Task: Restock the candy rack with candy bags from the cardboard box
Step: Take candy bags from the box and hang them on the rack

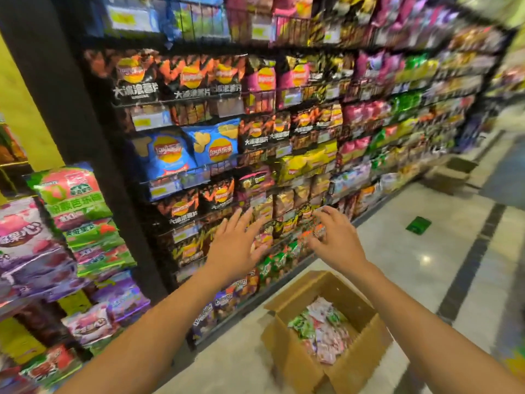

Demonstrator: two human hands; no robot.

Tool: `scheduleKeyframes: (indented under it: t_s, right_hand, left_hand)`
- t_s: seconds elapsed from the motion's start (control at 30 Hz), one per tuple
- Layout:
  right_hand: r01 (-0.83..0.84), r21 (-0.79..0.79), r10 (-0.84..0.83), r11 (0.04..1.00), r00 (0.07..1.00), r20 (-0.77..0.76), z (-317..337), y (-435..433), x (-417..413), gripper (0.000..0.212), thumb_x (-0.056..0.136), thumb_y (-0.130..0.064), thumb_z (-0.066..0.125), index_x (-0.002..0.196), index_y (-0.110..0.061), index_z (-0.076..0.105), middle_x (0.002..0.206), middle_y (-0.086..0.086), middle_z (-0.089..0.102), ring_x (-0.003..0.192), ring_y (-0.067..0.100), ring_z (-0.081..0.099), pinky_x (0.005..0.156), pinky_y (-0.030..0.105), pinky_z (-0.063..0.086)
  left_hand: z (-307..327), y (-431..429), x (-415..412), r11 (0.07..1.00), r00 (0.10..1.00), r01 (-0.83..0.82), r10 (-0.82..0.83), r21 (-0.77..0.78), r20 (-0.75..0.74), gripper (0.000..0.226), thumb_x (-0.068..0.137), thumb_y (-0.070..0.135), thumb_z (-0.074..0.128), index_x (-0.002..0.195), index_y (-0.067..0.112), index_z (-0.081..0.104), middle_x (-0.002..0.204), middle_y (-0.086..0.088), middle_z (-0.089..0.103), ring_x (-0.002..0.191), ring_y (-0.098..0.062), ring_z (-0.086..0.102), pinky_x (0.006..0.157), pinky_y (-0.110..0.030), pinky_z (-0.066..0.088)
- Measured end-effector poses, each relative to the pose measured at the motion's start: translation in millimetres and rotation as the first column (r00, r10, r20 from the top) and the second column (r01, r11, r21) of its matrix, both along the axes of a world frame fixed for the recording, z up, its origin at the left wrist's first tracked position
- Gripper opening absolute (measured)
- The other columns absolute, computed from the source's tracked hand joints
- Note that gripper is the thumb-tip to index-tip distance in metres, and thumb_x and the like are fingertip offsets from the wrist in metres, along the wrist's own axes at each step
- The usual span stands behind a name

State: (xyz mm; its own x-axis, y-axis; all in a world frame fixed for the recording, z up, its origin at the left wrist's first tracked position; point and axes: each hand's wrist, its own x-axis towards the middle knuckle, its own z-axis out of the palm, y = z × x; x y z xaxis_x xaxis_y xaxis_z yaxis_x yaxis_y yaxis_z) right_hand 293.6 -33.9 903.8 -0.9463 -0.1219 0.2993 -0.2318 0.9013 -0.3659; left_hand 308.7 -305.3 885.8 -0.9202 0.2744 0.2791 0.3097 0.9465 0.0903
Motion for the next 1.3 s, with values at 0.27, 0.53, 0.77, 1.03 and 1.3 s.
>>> scheduleKeyframes:
  t_s: [0.27,0.53,0.77,1.03,1.3]
  right_hand:
    - [0.105,-0.018,-0.105,0.994,0.994,0.009,-2.9,101.5,-56.9,0.057,0.094,-0.052,0.061,0.146,-0.032,0.051,0.157,-0.003,0.041,0.147,0.02,0.034,0.117,0.049,0.033]
    - [0.197,-0.02,-0.192,0.98,0.971,0.145,-54.1,157.8,-98.1,0.054,0.093,-0.049,0.058,0.143,-0.03,0.051,0.152,-0.001,0.046,0.142,0.021,0.039,0.117,0.047,0.035]
    - [0.259,0.001,-0.248,0.966,0.926,0.283,-104.9,179.2,-160.8,0.05,0.093,-0.048,0.059,0.14,-0.031,0.053,0.15,-0.003,0.048,0.139,0.02,0.043,0.116,0.047,0.035]
    - [0.316,-0.066,-0.252,0.946,0.852,0.459,-158.2,194.8,-251.1,0.045,0.095,-0.049,0.06,0.137,-0.032,0.057,0.147,-0.005,0.053,0.135,0.019,0.048,0.113,0.044,0.04]
    - [0.328,-0.054,-0.218,0.943,0.733,0.644,-232.2,210.5,-295.3,0.045,0.094,-0.046,0.06,0.135,-0.028,0.06,0.136,-0.001,0.059,0.124,0.022,0.056,0.102,0.042,0.049]
  left_hand:
    - [-9.4,100.0,-78.7,0.996,0.996,0.084,-0.083,-0.029,0.023,0.071,0.103,0.063,0.04,0.163,0.034,0.018,0.175,-0.002,0.009,0.162,-0.027,0.004,0.13,-0.054,0.014]
    - [-61.1,164.7,-142.0,0.991,0.974,0.131,-0.128,-0.007,0.187,0.073,0.104,0.061,0.04,0.165,0.033,0.014,0.175,-0.004,0.009,0.161,-0.029,0.006,0.129,-0.054,0.016]
    - [-114.3,191.6,-215.4,0.977,0.915,0.214,-0.207,0.017,0.345,0.07,0.104,0.06,0.042,0.164,0.032,0.019,0.175,-0.002,0.006,0.161,-0.029,0.008,0.129,-0.054,0.017]
    - [-158.6,207.4,-311.5,0.966,0.835,0.258,-0.242,0.036,0.494,0.066,0.105,0.053,0.045,0.162,0.029,0.023,0.173,-0.005,0.013,0.161,-0.029,0.009,0.128,-0.051,0.014]
    - [-225.9,228.3,-350.9,0.961,0.766,0.274,-0.238,0.032,0.597,0.065,0.104,0.044,0.046,0.162,0.025,0.025,0.169,-0.006,0.025,0.156,-0.029,0.023,0.125,-0.044,0.025]
